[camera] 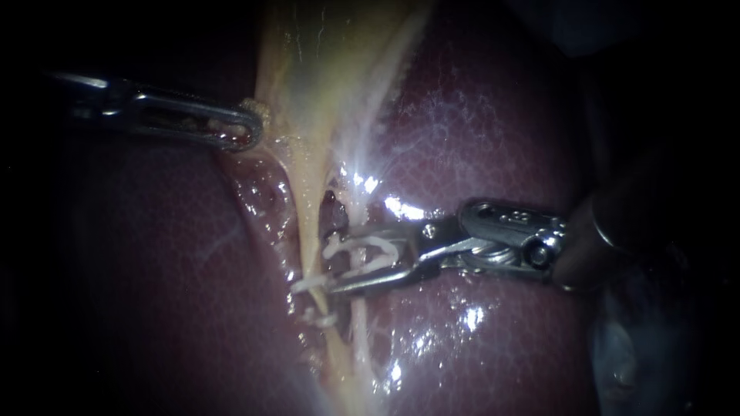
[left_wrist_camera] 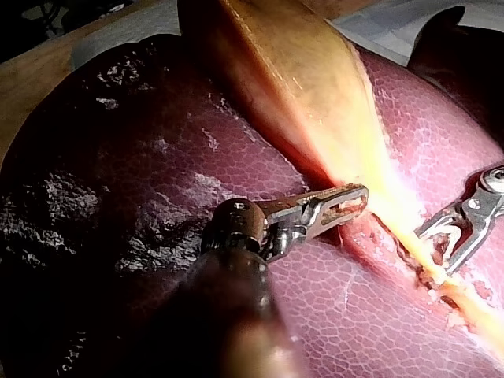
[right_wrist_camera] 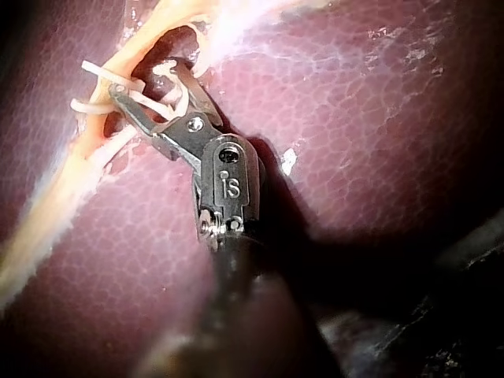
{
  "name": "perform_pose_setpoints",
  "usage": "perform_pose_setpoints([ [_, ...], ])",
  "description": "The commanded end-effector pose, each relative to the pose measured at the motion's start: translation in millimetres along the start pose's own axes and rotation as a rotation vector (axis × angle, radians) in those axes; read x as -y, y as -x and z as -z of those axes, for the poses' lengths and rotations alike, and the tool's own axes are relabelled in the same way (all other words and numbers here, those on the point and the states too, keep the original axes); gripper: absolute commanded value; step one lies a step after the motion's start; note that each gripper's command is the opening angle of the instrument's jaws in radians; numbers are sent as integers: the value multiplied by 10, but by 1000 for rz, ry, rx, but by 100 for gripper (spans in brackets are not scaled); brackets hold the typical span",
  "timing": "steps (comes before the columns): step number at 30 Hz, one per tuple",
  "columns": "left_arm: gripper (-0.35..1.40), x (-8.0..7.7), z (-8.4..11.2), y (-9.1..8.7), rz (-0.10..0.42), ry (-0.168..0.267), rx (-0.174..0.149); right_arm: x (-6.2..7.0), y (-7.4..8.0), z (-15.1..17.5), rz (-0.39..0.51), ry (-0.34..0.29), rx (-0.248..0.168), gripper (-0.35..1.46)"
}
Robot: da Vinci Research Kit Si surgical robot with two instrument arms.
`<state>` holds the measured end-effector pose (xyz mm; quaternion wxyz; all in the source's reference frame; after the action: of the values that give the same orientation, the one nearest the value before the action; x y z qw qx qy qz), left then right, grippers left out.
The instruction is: Clipping third clip left tube
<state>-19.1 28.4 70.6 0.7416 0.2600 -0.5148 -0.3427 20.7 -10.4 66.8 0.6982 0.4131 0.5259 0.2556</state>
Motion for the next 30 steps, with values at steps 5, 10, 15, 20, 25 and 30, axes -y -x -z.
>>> perform_pose_setpoints([
  [5, -35, 0, 0, 0, 0, 0, 0, -3, -5, -7, -36, -13, -29, 48],
  [10, -35, -1, 0, 0, 0, 0, 0, -7, -13, -15, -50, -18, -58, 49],
  [15, -35, -1, 0, 0, 0, 0, 0, -9, -25, -19, -78, -33, -87, 49],
  [20, -35, -1, 0, -1, -1, 0, 0, -7, -36, -20, -105, -62, -119, 49],
  [25, -35, -1, 0, -1, -1, 0, 0, 1, -48, -19, -119, -91, -140, 49],
  [30, -35, -1, 0, -1, -1, 0, 0, 17, -66, -16, -126, -118, -163, 49],
])
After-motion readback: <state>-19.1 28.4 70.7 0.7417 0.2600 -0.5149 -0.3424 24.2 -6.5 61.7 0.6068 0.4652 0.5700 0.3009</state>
